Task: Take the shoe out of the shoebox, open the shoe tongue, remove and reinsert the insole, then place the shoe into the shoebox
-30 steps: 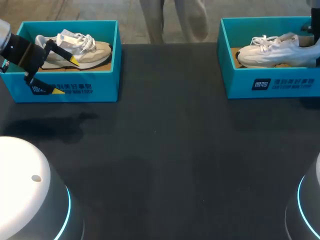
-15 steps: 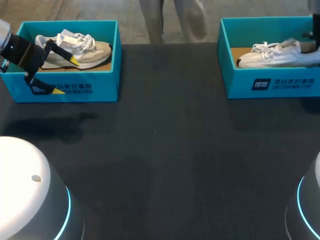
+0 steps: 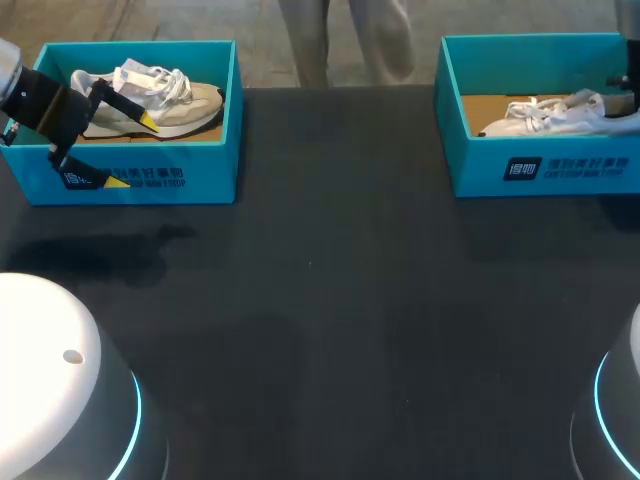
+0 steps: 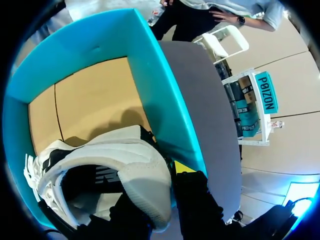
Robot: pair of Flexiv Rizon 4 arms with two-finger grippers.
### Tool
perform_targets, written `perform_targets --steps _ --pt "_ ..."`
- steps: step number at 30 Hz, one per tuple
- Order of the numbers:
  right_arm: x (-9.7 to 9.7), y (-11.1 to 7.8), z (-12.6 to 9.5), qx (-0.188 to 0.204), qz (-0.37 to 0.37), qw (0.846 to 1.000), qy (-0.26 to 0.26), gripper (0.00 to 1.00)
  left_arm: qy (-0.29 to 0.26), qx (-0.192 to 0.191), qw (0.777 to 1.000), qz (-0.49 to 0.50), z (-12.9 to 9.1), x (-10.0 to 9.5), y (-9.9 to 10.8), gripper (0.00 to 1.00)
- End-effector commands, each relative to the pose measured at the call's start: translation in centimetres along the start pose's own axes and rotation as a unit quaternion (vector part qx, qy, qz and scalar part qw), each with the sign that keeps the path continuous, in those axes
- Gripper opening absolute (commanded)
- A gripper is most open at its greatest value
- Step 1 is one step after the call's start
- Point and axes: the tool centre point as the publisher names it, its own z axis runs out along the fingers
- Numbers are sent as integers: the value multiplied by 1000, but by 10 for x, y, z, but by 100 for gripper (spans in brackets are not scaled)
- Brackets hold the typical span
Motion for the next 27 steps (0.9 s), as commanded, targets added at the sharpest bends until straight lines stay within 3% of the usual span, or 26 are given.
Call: perform_targets --steps 1,18,27 --pt "1 -2 6 1 -1 1000 0 0 0 -1 1000 1 0 1 0 100" --pt "13 0 40 17 -3 1000 -7 0 0 -1 1000 1 0 1 0 100" --pt "12 0 47 25 -3 1000 -7 0 0 -1 1000 1 0 1 0 100"
